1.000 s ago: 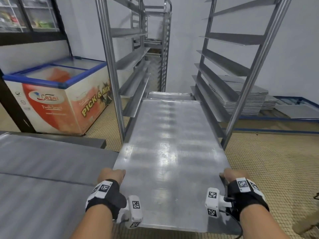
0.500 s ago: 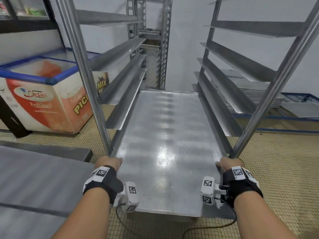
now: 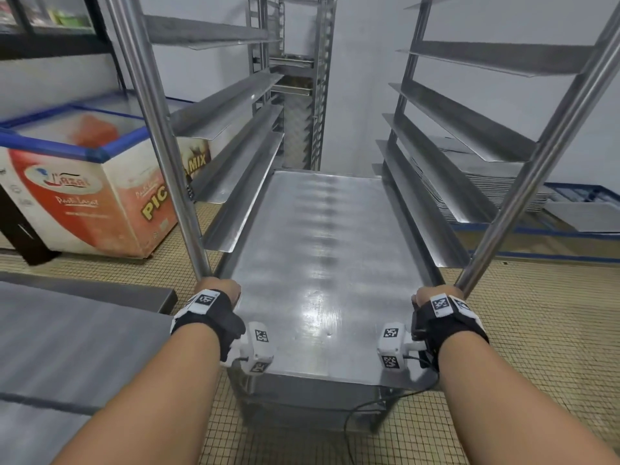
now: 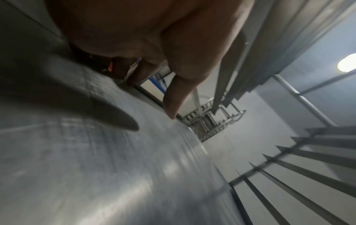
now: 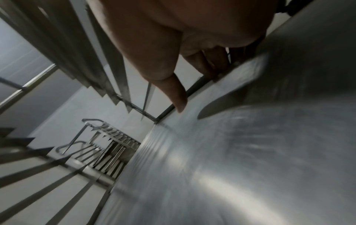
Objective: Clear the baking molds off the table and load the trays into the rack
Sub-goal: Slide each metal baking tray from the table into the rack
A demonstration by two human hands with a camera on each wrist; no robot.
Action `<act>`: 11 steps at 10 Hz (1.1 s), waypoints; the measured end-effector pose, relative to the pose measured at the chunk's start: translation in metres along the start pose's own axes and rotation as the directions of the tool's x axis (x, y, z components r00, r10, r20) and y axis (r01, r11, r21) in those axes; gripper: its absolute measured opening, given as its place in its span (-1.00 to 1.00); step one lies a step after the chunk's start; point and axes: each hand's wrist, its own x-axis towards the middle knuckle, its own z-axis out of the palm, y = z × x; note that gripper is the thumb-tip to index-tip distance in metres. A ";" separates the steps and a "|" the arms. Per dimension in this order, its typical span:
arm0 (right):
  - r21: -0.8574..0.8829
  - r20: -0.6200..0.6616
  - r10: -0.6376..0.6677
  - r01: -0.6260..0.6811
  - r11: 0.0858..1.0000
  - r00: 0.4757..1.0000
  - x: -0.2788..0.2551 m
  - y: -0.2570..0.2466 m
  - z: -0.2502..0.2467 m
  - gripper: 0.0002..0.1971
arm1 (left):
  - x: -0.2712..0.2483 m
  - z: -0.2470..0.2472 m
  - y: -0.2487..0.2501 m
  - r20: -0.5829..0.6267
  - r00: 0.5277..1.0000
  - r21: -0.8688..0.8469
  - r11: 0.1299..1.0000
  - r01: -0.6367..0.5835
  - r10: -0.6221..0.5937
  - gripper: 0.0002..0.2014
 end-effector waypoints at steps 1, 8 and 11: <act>-0.119 0.016 -0.051 0.052 0.991 0.999 -0.036 -0.010 -0.003 -0.61 | -0.015 0.002 -0.001 0.064 0.993 -0.062 0.993 -0.099 0.103 -0.48; -0.728 0.386 -0.655 0.650 0.216 0.650 -0.098 0.088 0.030 -0.18 | -0.047 0.049 -0.113 0.303 0.682 0.865 0.109 -0.490 0.666 0.09; -0.735 0.369 -0.718 0.658 0.164 0.591 -0.050 0.057 0.045 -0.22 | -0.014 0.067 -0.071 0.278 0.658 0.874 0.100 -0.476 0.700 0.05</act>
